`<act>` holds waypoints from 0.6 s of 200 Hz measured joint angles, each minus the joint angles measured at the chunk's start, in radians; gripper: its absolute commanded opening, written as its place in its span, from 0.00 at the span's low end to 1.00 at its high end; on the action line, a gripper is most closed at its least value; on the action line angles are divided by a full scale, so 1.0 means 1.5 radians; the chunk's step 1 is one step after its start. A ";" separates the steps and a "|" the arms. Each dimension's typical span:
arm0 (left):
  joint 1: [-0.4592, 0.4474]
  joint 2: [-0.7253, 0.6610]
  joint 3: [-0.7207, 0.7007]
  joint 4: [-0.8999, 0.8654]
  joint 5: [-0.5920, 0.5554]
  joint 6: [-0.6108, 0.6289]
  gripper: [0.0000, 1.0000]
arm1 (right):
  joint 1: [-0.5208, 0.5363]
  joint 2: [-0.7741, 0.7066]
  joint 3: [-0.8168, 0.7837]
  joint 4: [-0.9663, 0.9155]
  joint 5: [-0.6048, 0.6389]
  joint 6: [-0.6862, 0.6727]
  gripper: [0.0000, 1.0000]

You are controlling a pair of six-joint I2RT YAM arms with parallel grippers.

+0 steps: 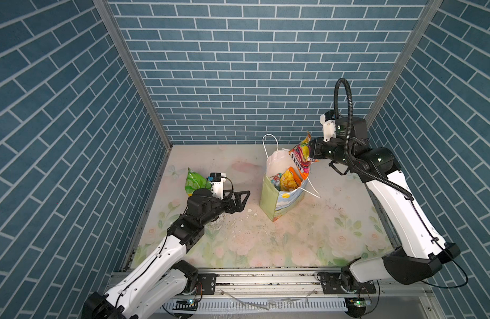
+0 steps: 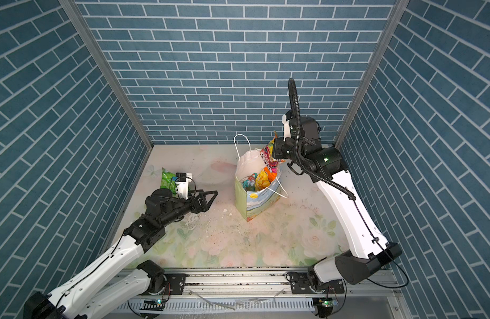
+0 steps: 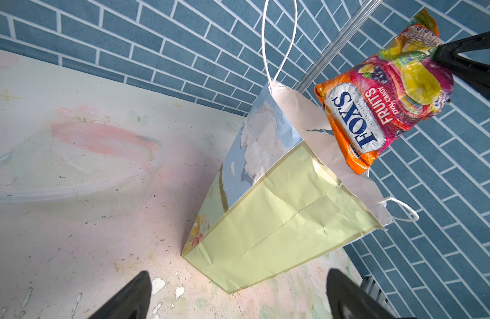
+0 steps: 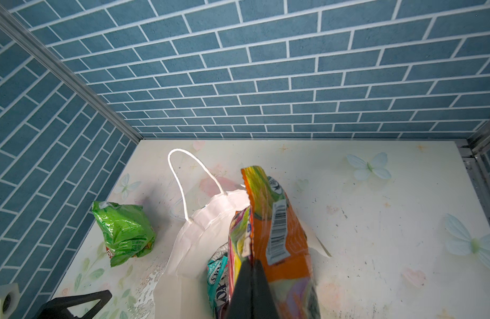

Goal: Take the snacks out of the paper bag
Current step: Pick up the snack from the paper bag, then place the snack at the middle-right of the table.

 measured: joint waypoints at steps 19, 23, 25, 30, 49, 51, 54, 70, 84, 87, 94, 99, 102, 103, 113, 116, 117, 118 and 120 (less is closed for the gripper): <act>0.000 0.000 0.000 0.000 0.000 -0.004 1.00 | 0.000 -0.011 -0.007 0.002 0.022 0.000 0.00; 0.000 0.000 0.000 0.000 0.000 -0.004 0.99 | -0.001 -0.014 -0.011 0.002 0.026 0.000 0.00; 0.000 0.000 0.000 0.000 0.000 -0.004 1.00 | -0.001 -0.016 -0.013 0.002 0.028 0.000 0.00; 0.000 0.000 0.000 0.000 0.000 -0.004 1.00 | -0.001 -0.021 -0.017 0.002 0.034 0.000 0.00; 0.000 0.000 0.000 0.000 0.000 -0.004 1.00 | -0.004 -0.036 -0.030 0.002 0.052 0.002 0.00; 0.000 0.000 0.000 0.000 0.000 -0.004 1.00 | -0.004 -0.037 -0.031 0.002 0.053 0.002 0.00; 0.000 0.000 0.000 0.000 0.000 -0.004 1.00 | -0.005 -0.039 -0.033 0.002 0.055 0.002 0.00; 0.000 0.000 0.000 0.000 0.000 -0.004 1.00 | -0.007 -0.051 -0.046 0.003 0.068 0.004 0.00; 0.000 0.001 0.000 0.000 0.000 -0.005 1.00 | -0.010 -0.065 -0.065 0.010 0.076 0.007 0.00; 0.000 0.001 0.000 0.001 0.000 -0.005 0.99 | -0.011 -0.069 -0.071 0.012 0.078 0.007 0.00; 0.000 0.002 0.000 0.001 0.000 -0.005 1.00 | -0.013 -0.076 -0.080 0.013 0.081 0.008 0.00; 0.000 0.004 0.000 0.001 0.000 -0.005 1.00 | -0.016 -0.081 -0.086 0.013 0.083 0.008 0.00; 0.000 0.004 0.000 0.001 0.000 -0.005 1.00 | -0.018 -0.083 -0.089 0.012 0.084 0.009 0.00; 0.000 0.005 0.000 0.001 0.000 -0.005 1.00 | -0.018 -0.084 -0.089 0.012 0.085 0.009 0.00; 0.000 0.009 0.000 0.001 0.000 -0.006 1.00 | -0.023 -0.089 -0.094 0.013 0.087 0.013 0.00; 0.000 0.010 0.000 0.001 0.000 -0.006 1.00 | -0.025 -0.091 -0.095 0.013 0.089 0.015 0.00; 0.000 0.010 0.000 0.001 0.000 -0.006 0.99 | -0.026 -0.092 -0.095 0.013 0.089 0.015 0.00; 0.000 0.010 0.000 0.001 0.000 -0.006 1.00 | -0.026 -0.092 -0.095 0.013 0.089 0.016 0.00; 0.000 0.011 0.000 0.001 0.000 -0.006 0.99 | -0.027 -0.093 -0.096 0.014 0.089 0.017 0.00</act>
